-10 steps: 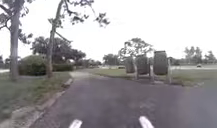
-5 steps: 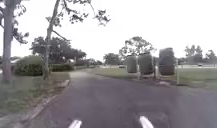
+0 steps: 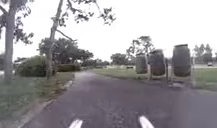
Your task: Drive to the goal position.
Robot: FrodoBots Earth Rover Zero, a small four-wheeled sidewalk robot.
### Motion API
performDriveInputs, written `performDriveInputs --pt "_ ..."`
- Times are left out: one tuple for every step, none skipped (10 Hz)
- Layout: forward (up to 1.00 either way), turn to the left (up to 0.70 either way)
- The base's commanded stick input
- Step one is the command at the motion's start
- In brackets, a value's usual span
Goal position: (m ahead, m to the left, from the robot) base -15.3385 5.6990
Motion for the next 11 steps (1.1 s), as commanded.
performDriveInputs --pt "0.7 0.15" --pt "0.7 0.1" --pt "0.7 0.0" --pt "0.7 0.0" --pt "0.7 0.0" --pt "0.7 0.0" --pt "0.7 0.0" --pt "0.7 0.0" --pt "0.38 0.0" --pt "0.04 0.0" --pt "0.0 0.0"
